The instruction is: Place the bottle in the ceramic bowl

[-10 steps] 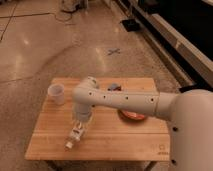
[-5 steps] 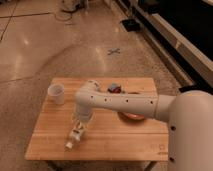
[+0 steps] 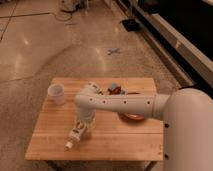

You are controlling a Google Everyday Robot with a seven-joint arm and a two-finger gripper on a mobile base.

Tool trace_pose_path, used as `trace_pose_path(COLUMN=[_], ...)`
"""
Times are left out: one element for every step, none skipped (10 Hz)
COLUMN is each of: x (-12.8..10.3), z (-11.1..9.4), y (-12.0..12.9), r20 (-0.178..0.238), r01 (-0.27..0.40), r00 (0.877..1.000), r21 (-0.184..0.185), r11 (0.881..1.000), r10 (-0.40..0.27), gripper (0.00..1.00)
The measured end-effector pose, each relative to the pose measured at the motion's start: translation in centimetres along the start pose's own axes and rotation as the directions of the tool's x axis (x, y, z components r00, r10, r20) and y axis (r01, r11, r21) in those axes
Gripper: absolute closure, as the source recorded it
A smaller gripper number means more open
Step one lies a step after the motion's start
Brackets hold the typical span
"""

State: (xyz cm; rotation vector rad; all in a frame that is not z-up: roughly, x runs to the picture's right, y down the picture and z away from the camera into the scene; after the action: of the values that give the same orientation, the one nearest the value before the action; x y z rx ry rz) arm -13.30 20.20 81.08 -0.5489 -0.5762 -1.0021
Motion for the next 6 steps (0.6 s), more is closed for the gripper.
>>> trace_pose_path(x=[-0.26, -0.47, -0.66, -0.74, -0.77, -0.45], z=[0.47, 0.83, 1.22, 1.42, 1.44, 0.8], y=[-0.44, -0.76, -0.99, -1.07, -1.12, -0.82], r20=[0.008, 0.014, 0.021, 0.024, 0.024, 0.011], r01=[-0.002, -0.003, -0.004, -0.005, -0.009, -0.023], r00=[1.0, 1.0, 1.0, 1.0, 1.0, 1.0], r21=[0.009, 0.015, 0.018, 0.018, 0.017, 0.014], r11=[1.0, 1.0, 1.0, 1.0, 1.0, 1.0], r10=[0.002, 0.003, 0.003, 0.005, 0.009, 0.023], gripper=[0.35, 0.35, 0.37, 0.43, 0.53, 0.66])
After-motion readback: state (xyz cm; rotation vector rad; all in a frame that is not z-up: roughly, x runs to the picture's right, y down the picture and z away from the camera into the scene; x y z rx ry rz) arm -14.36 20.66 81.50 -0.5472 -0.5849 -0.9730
